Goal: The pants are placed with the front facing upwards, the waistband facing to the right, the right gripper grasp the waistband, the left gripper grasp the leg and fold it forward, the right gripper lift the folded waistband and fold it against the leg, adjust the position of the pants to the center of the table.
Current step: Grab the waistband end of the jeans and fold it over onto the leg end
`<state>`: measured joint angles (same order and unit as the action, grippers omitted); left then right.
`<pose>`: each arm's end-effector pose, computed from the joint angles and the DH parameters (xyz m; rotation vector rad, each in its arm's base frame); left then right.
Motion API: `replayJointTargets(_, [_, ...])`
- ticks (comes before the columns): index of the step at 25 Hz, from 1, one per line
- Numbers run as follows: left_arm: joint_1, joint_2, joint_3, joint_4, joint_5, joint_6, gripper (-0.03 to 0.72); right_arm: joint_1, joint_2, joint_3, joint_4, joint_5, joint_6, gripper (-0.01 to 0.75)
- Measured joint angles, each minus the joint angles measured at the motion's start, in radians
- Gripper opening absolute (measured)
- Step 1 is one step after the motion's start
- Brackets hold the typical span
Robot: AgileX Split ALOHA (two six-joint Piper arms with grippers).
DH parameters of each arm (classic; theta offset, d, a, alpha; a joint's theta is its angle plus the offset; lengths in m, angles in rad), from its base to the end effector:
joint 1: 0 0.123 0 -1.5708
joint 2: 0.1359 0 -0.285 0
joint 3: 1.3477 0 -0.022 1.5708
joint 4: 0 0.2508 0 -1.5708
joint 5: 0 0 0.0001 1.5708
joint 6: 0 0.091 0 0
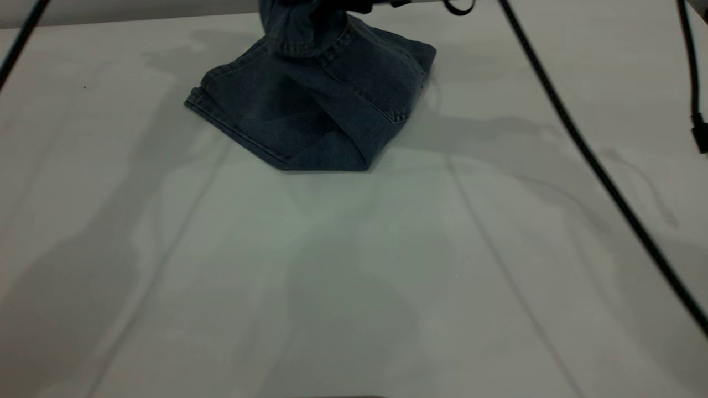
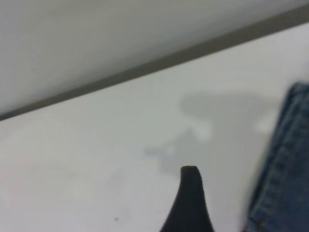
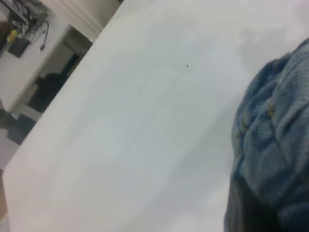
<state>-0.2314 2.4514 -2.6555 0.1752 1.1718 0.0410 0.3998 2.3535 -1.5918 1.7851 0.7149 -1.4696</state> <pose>0.5229 -0.1082 0.2971 0.3428 2.4112 0.1427 0.4357 0.2475 0.1236 -0.4754 2.1004 1.1850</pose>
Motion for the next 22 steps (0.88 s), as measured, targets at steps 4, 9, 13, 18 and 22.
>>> replayJointTargets(4, [0.000, -0.009, -0.004, -0.078, 0.000, 0.015, 0.557, 0.038, 0.007, 0.000, 0.005, -0.055, -0.018, 0.230])
replayJointTargets(9, [0.000, -0.009, -0.004, -0.113, 0.000, 0.032, 0.557, 0.040, 0.019, 0.000, 0.006, -0.070, -0.011, 0.540])
replayJointTargets(13, [0.000, -0.009, -0.004, -0.115, 0.000, 0.037, 0.557, 0.036, 0.019, 0.000, -0.038, -0.067, 0.050, 0.673])
replayJointTargets(18, [0.000, -0.008, -0.004, -0.152, 0.000, 0.083, 0.557, -0.029, 0.006, 0.000, -0.247, -0.040, 0.261, 0.673])
replayJointTargets(22, [0.000, 0.013, 0.016, -0.252, 0.000, 0.253, 0.557, -0.118, -0.057, 0.000, -0.468, 0.052, 0.543, 0.642])
